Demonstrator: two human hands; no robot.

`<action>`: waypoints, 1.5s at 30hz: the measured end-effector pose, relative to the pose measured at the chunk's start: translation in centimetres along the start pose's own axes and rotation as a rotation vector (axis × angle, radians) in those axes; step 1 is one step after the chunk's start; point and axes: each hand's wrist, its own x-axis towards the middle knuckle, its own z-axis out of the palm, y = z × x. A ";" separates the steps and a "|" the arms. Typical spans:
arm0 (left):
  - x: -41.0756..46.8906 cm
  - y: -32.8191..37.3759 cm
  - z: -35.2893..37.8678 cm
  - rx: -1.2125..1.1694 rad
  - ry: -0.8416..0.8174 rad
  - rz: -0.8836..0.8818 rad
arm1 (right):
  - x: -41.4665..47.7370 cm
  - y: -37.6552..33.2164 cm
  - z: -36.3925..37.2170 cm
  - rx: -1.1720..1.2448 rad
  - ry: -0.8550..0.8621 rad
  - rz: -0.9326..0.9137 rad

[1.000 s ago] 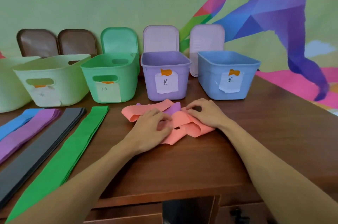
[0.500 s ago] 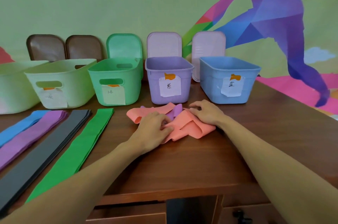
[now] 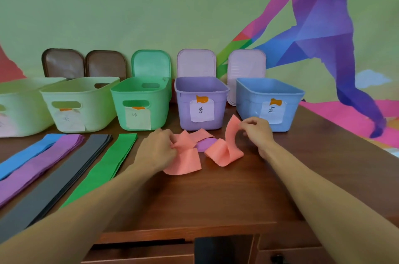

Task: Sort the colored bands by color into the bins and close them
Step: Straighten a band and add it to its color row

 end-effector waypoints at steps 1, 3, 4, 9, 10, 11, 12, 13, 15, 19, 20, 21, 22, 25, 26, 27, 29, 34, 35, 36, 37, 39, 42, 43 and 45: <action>0.0 0.1 0.0 0.056 -0.041 -0.028 | -0.1 -0.2 -0.3 0.048 0.022 0.001; -0.2 0.6 0.1 0.170 -0.076 -0.051 | -0.4 -0.9 -0.6 0.117 0.046 -0.014; -0.3 1.0 0.1 0.201 -0.046 -0.040 | -0.6 -1.3 -0.7 0.144 0.047 -0.031; -1.1 3.7 -0.7 0.024 0.107 0.135 | -1.7 -4.2 -0.2 0.279 -0.001 -0.103; -1.2 4.5 -1.0 -0.089 0.068 0.145 | -2.0 -4.9 0.1 0.311 -0.024 -0.115; -1.3 5.3 -1.2 -0.217 0.020 0.136 | -2.4 -5.6 0.3 0.339 -0.047 -0.133; -1.3 6.0 -1.3 -0.348 -0.031 0.106 | -2.8 -6.4 0.5 0.371 -0.070 -0.154; -1.3 6.7 -1.4 -0.486 -0.075 0.068 | -3.2 -7.1 0.6 0.411 -0.089 -0.172; -1.4 7.8 -1.5 -0.745 -0.139 -0.010 | -4.0 -8.6 0.7 0.501 -0.117 -0.187; -1.6 8.9 -1.6 -0.891 -0.178 -0.045 | -5.0 -11.5 0.3 0.644 -0.158 -0.180; -1.6 9.0 -1.7 -0.901 -0.172 -0.047 | -5.2 -12.1 0.1 0.673 -0.164 -0.186; -1.5 9.1 -1.8 -0.925 -0.175 -0.061 | -5.3 -12.7 0.0 0.707 -0.167 -0.189; -1.5 9.1 -1.9 -0.962 -0.187 -0.077 | -5.4 -13.3 -0.1 0.747 -0.171 -0.192; -1.5 8.9 -2.5 -1.000 -0.240 -0.070 | -5.6 -14.6 -0.3 0.822 -0.171 -0.199; -1.5 8.7 -2.5 -0.994 -0.266 -0.050 | -5.7 -14.9 -0.3 0.849 -0.173 -0.195; -1.6 8.5 -2.6 -0.989 -0.289 -0.030 | -5.7 -15.2 -0.4 0.884 -0.177 -0.189; -1.7 8.0 -2.7 -0.981 -0.314 -0.002 | -5.6 -15.7 -0.6 0.959 -0.187 -0.172; -1.9 7.8 -3.2 -0.987 -0.285 0.031 | -5.5 -16.3 -0.7 1.080 -0.177 -0.131; -2.0 7.9 -3.5 -0.997 -0.257 0.052 | -5.5 -16.4 -0.6 1.079 -0.164 -0.132; -1.9 8.0 -3.9 -1.008 -0.223 0.073 | -5.5 -16.3 -0.5 1.071 -0.145 -0.132; -1.9 8.1 -4.5 -1.022 -0.191 0.096 | -5.5 -16.2 -0.3 1.061 -0.120 -0.128; -1.9 8.4 -5.7 -1.039 -0.134 0.117 | -5.3 -15.9 0.0 1.065 -0.071 -0.103; -1.9 8.0 -7.3 -0.985 -0.045 0.134 | -5.2 -15.5 0.5 1.099 -0.042 -0.061; -2.0 7.7 -7.8 -0.967 -0.033 0.130 | -5.2 -15.5 0.7 1.101 -0.037 -0.054; -2.3 6.8 -8.5 -0.940 -0.039 0.108 | -5.3 -15.7 1.1 1.092 -0.043 -0.038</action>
